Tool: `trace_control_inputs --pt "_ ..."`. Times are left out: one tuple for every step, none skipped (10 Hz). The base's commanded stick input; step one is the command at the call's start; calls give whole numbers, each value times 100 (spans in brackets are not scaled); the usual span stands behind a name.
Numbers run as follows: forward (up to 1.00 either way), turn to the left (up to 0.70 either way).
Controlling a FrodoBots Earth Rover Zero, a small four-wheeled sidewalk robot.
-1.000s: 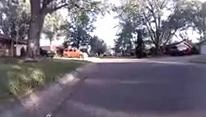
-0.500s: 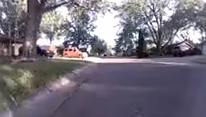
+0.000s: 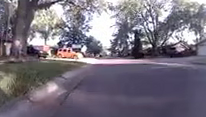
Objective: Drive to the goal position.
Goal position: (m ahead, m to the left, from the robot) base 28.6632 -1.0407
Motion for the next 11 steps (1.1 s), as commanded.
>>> trace_control_inputs --pt "100 0" --pt "100 0" --pt "100 0" --pt "100 0" --pt "100 0" --pt "100 0" --pt "100 0" --pt "100 0" --pt "100 0" --pt "100 0" --pt "100 0"
